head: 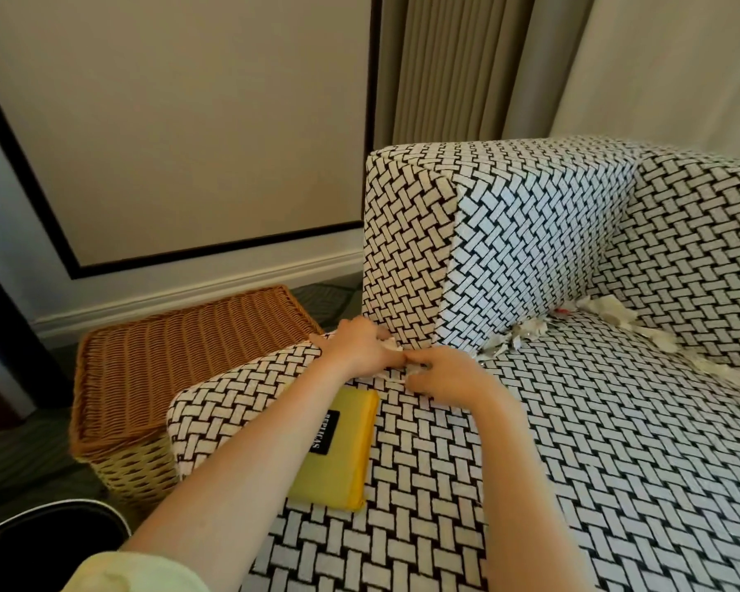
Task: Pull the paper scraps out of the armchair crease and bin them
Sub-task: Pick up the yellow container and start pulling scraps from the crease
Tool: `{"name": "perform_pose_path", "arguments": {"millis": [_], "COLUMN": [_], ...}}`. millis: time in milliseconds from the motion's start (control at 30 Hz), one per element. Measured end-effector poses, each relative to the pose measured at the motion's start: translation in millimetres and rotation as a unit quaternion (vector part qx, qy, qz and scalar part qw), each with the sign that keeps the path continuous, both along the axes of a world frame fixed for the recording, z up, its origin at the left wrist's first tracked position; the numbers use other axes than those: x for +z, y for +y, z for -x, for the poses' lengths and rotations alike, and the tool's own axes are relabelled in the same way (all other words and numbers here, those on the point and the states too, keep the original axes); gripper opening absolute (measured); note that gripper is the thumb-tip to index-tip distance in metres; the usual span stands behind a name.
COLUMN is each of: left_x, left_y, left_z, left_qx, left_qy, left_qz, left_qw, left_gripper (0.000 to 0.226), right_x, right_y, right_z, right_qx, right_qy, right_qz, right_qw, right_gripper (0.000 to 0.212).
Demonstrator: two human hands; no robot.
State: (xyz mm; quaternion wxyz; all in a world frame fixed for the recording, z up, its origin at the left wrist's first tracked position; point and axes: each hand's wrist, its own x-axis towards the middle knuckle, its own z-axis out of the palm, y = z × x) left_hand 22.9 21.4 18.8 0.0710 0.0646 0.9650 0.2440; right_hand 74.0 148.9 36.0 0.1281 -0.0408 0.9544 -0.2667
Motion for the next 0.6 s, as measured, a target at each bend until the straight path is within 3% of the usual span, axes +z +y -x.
{"name": "perform_pose_path", "arguments": {"millis": [100,200,300,433,533,600], "left_x": [9.1,25.0,33.8,37.4,37.9,39.4], "left_y": [-4.2,-5.6,-7.5,-9.4,-4.1,0.0], "left_z": [-1.2,-4.7,-9.5,-14.0,-11.4,-10.2], "left_qx": [-0.058,-0.106,-0.107,-0.071,0.002,0.052], "left_qy": [-0.029,-0.057,-0.097,-0.198,-0.189,-0.178], "left_qz": [-0.061,-0.076,-0.147,-0.308,-0.343,-0.376], "left_qw": [0.996,0.99,0.979,0.928,0.92,0.908], "left_gripper": [0.051,0.039,0.029,0.004,0.009,0.022], "right_x": [10.0,16.4,22.2,16.0,9.4,9.6], "right_y": [15.1,27.4,35.5,37.5,35.8,40.4], "right_z": [-5.7,-10.6,-16.0,-16.1,-12.9,-12.0], "right_qx": [-0.014,-0.023,-0.022,-0.017,-0.035,-0.074], "right_qy": [-0.023,-0.015,0.01,-0.026,0.005,0.035], "right_qz": [0.072,0.084,0.09,0.065,0.067,0.071], "right_qw": [0.997,0.996,0.996,0.997,0.997,0.994], "right_gripper": [0.05,0.053,0.046,0.031,0.008,0.012]}}
